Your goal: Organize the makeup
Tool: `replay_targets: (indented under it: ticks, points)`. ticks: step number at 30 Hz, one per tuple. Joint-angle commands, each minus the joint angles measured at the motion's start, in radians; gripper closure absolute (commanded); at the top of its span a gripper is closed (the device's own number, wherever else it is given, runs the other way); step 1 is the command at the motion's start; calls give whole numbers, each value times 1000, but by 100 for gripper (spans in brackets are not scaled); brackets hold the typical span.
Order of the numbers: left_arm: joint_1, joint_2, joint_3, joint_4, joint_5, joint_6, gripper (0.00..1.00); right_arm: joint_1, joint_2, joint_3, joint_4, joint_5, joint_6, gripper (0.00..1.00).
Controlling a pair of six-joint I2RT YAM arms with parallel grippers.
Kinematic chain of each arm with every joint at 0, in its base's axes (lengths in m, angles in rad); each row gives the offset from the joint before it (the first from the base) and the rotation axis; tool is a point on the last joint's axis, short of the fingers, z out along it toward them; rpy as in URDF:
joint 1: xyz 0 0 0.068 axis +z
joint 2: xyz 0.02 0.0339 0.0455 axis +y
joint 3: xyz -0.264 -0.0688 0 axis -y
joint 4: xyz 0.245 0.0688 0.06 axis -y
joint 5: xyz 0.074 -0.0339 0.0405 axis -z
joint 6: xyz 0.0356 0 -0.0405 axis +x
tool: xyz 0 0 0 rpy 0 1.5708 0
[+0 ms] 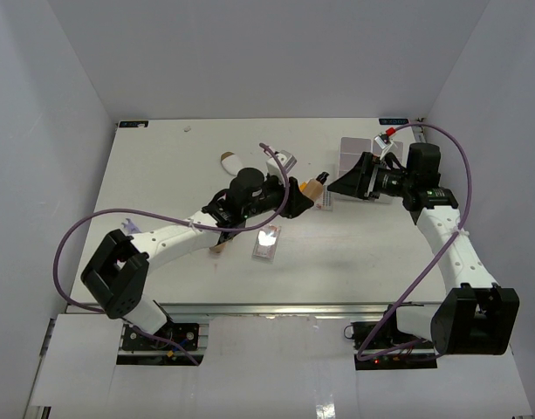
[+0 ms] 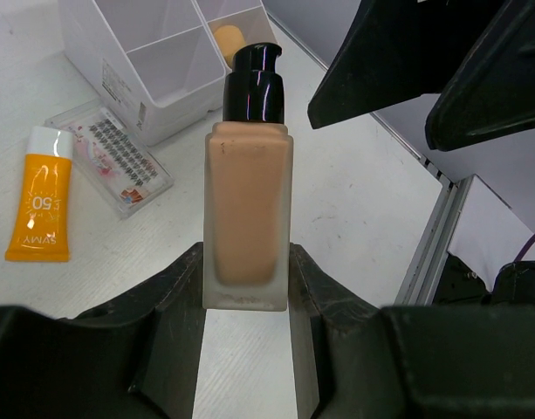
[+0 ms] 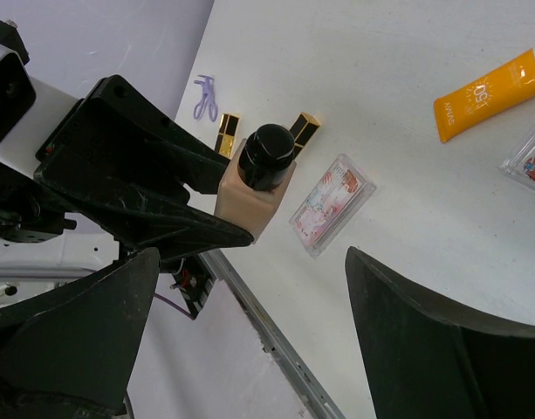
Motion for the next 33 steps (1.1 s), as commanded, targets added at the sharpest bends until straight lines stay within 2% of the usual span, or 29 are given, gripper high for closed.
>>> replay_targets:
  ticks: [1,24,33]
  points:
    - [-20,2,57,55,-1,0,100,12,16,3,47,-2,21,10]
    - [-91,45,116,61,-8,2,100,20,46,-4,32,61,0,26]
    - [-103,81,153,39,-27,25,100,18,35,-20,31,47,-1,42]
